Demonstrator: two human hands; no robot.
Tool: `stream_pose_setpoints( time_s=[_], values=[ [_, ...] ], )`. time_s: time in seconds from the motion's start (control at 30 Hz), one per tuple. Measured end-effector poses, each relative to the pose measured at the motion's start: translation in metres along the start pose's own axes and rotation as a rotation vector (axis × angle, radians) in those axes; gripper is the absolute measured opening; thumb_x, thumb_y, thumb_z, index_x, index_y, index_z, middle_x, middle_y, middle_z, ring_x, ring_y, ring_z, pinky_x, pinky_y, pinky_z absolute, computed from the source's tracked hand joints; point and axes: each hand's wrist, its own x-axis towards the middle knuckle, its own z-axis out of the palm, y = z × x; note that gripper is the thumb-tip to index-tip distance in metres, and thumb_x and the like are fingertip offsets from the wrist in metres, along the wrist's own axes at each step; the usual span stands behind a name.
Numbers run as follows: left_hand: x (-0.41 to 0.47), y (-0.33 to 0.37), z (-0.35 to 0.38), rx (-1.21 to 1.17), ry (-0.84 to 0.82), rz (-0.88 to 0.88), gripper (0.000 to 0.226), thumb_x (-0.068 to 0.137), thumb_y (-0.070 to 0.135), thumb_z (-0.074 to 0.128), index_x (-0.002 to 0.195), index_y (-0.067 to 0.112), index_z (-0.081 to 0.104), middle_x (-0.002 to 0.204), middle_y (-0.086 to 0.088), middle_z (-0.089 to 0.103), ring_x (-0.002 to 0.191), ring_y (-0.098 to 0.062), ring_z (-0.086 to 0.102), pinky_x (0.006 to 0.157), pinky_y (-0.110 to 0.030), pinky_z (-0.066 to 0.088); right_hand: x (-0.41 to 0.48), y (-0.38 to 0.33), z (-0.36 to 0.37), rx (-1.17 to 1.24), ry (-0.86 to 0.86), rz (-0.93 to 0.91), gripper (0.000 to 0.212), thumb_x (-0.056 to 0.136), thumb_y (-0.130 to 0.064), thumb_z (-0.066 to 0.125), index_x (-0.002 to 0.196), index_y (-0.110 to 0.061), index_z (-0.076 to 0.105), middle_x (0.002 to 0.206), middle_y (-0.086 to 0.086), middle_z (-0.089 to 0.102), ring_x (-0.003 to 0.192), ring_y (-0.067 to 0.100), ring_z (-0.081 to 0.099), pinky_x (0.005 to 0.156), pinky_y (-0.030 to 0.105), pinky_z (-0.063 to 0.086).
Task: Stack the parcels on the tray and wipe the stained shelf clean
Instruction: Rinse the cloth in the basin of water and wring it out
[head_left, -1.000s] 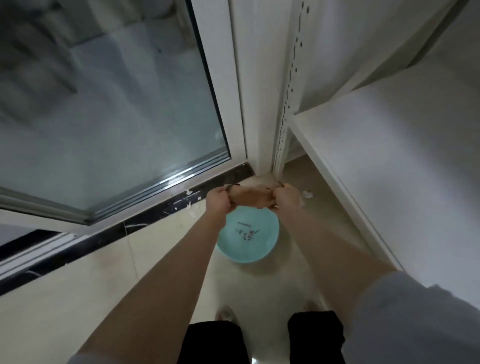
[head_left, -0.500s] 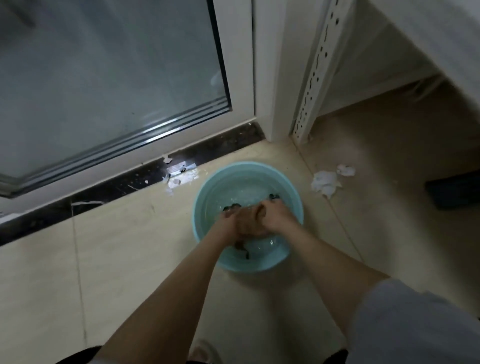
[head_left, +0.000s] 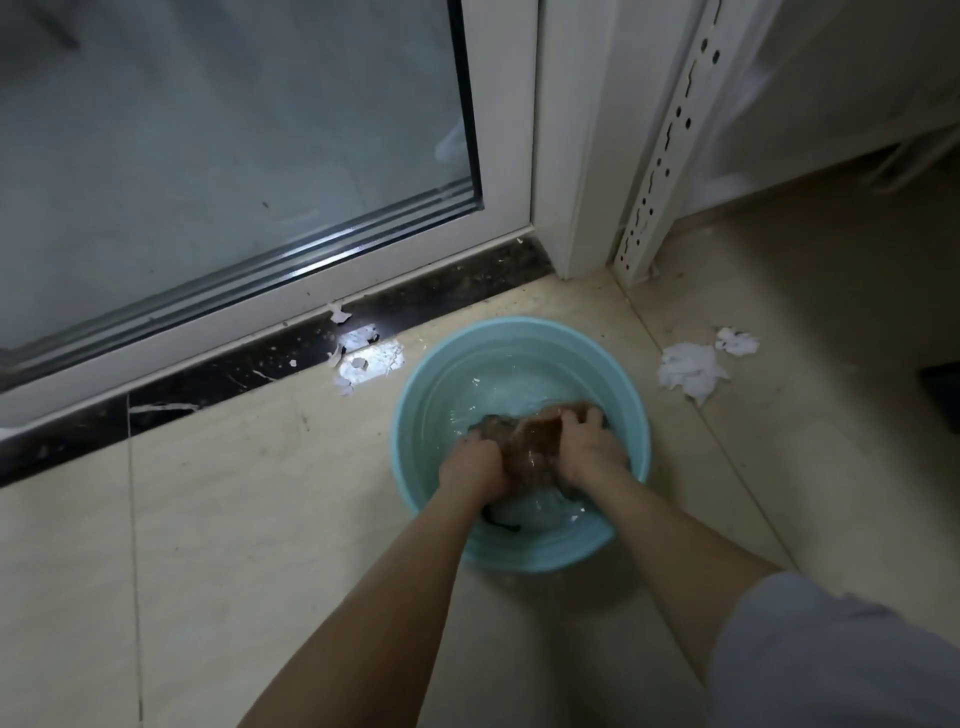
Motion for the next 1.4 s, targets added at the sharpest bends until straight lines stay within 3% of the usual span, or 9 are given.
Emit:
stream_pose_setpoints(
  time_s=[0.2, 0.37, 0.5, 0.67, 0.77, 0.9, 1.03, 1.2, 1.4],
  values=[
    [-0.005, 0.013, -0.007, -0.287, 0.005, 0.014, 0.037, 0.088, 0.018, 0.057, 0.122, 0.005, 0.057, 0.123, -0.02, 0.06, 0.113, -0.034, 0.057, 0.092, -0.036, 0.045, -0.007, -0.006, 0.0, 0.428, -0.143, -0.016, 0.039, 0.084, -0.029, 0.068, 0.114, -0.005, 0.064, 0.113, 0.016, 0.066, 0.099, 0.029, 0.064, 0.081, 0.031, 0.051],
    [-0.01, 0.005, -0.02, -0.622, 0.068, -0.008, 0.062, 0.082, 0.007, 0.066, 0.138, 0.013, 0.042, 0.128, -0.014, 0.057, 0.117, -0.03, 0.055, 0.088, -0.031, 0.044, -0.02, -0.015, -0.035, 1.315, -0.268, 0.049, 0.012, 0.085, -0.008, 0.058, 0.073, -0.011, 0.059, 0.065, 0.005, 0.057, 0.062, 0.018, 0.054, 0.053, 0.024, 0.043],
    [-0.016, 0.016, -0.034, -1.401, 0.076, -0.183, 0.027, 0.084, -0.006, 0.05, 0.098, 0.012, 0.062, 0.08, -0.007, 0.063, 0.07, -0.019, 0.057, 0.066, -0.029, 0.046, -0.02, -0.017, -0.048, 1.661, -0.292, 0.092, 0.014, 0.084, -0.011, 0.043, 0.081, -0.011, 0.056, 0.072, 0.009, 0.056, 0.064, 0.022, 0.054, 0.058, 0.026, 0.046],
    [-0.03, 0.035, -0.055, -1.82, 0.15, -0.119, 0.035, 0.082, -0.005, 0.033, 0.079, 0.008, 0.065, 0.074, -0.008, 0.068, 0.072, -0.019, 0.06, 0.066, -0.031, 0.05, -0.027, -0.003, -0.046, 1.479, -0.264, 0.172, 0.029, 0.095, -0.038, 0.05, 0.104, -0.014, 0.061, 0.106, 0.012, 0.056, 0.087, 0.026, 0.057, 0.061, 0.028, 0.043],
    [-0.035, 0.042, -0.057, -1.699, 0.149, -0.058, 0.03, 0.087, 0.018, 0.037, 0.092, 0.008, 0.065, 0.089, -0.01, 0.067, 0.08, -0.021, 0.061, 0.067, -0.031, 0.05, -0.028, -0.007, -0.04, 1.506, -0.45, 0.18, 0.068, 0.089, -0.071, 0.036, 0.12, -0.015, 0.059, 0.111, 0.013, 0.061, 0.094, 0.033, 0.06, 0.077, 0.041, 0.05],
    [-0.029, 0.034, -0.048, -0.9, 0.355, 0.053, 0.053, 0.095, 0.048, 0.041, 0.137, 0.017, 0.041, 0.128, -0.01, 0.054, 0.119, -0.03, 0.053, 0.101, -0.041, 0.043, -0.034, -0.014, -0.041, 1.506, -0.465, 0.175, 0.063, 0.09, -0.071, 0.031, 0.087, -0.017, 0.064, 0.065, 0.005, 0.063, 0.057, 0.017, 0.057, 0.043, 0.019, 0.042],
    [-0.039, 0.031, -0.043, -0.399, 0.405, 0.226, 0.055, 0.097, 0.052, 0.032, 0.145, 0.026, 0.026, 0.133, -0.007, 0.04, 0.112, -0.032, 0.056, 0.091, -0.045, 0.048, -0.043, -0.013, -0.056, 1.572, -0.422, 0.212, 0.068, 0.086, -0.076, 0.029, 0.06, -0.018, 0.053, 0.04, -0.004, 0.04, 0.03, 0.007, 0.033, 0.031, 0.01, 0.021],
    [-0.045, 0.041, -0.051, -0.433, 0.588, 0.223, 0.037, 0.097, 0.047, 0.035, 0.108, 0.012, 0.043, 0.104, -0.014, 0.062, 0.089, -0.034, 0.061, 0.075, -0.043, 0.049, -0.053, -0.016, -0.063, 1.499, -0.459, 0.156, 0.072, 0.079, -0.08, 0.039, 0.04, -0.02, 0.037, 0.035, -0.006, 0.032, 0.026, 0.005, 0.024, 0.031, 0.01, 0.016],
    [-0.048, 0.043, -0.07, -0.564, 0.708, 0.194, 0.037, 0.098, 0.042, 0.036, 0.1, 0.01, 0.054, 0.089, -0.019, 0.067, 0.084, -0.035, 0.062, 0.074, -0.041, 0.049, -0.058, -0.033, -0.071, 1.545, -0.253, 0.076, 0.047, 0.091, -0.036, 0.048, 0.048, -0.022, 0.036, 0.041, -0.007, 0.03, 0.029, 0.005, 0.021, 0.033, 0.013, 0.013]
  ],
)
